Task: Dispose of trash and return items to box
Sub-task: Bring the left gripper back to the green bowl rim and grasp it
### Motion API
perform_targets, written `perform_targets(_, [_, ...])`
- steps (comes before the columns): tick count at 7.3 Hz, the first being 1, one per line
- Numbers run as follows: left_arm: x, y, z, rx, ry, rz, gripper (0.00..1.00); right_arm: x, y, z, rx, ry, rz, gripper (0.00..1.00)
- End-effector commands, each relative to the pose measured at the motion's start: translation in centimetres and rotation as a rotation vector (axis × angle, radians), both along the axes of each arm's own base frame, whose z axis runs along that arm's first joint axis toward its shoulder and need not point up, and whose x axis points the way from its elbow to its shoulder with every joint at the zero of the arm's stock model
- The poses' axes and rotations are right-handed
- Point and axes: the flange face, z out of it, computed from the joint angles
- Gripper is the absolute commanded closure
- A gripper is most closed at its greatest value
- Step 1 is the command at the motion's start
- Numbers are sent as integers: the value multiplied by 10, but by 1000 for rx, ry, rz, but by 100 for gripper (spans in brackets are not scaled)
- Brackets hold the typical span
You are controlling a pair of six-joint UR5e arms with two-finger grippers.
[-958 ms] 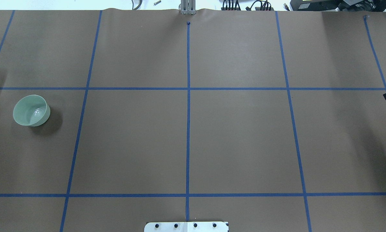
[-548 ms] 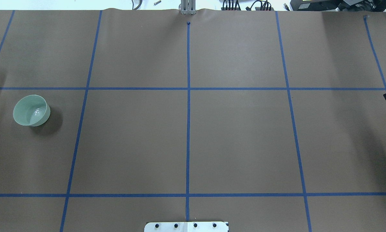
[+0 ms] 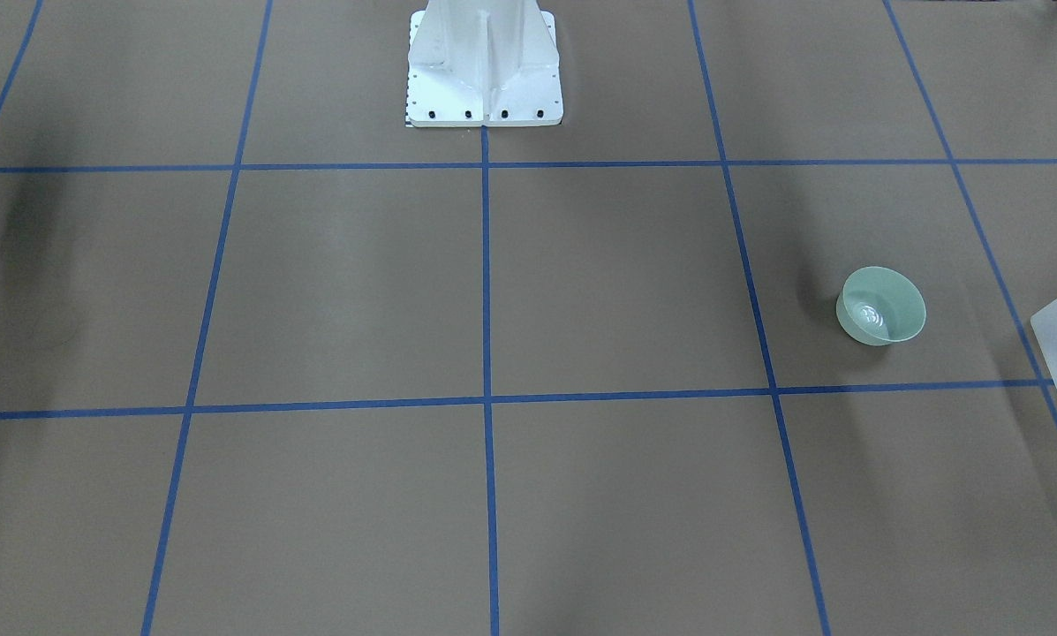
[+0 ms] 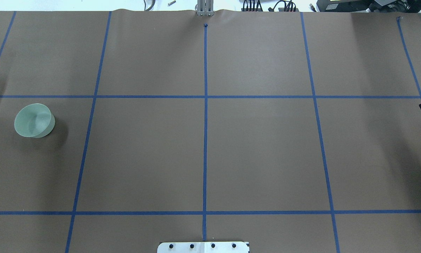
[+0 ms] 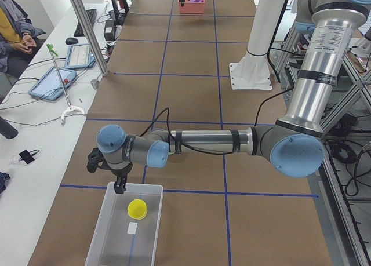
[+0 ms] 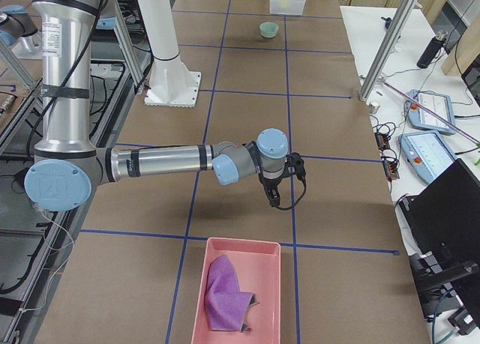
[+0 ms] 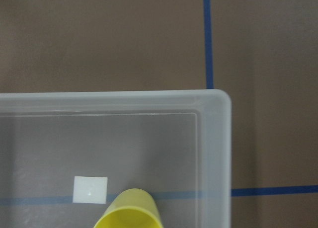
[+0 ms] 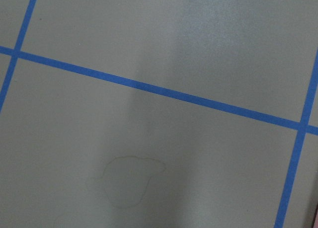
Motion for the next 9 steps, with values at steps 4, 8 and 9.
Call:
perform_targets(4, [236, 127, -25, -93, 24, -81, 2, -1, -4, 1, -2, -1, 0, 0])
perform_targets(8, [267, 137, 36, -118, 55, -67, 99, -1, -4, -4, 3, -3, 4, 0])
perform_targets(9, [269, 137, 28, -121, 70, -54, 100, -1, -4, -5, 4, -4, 4, 0])
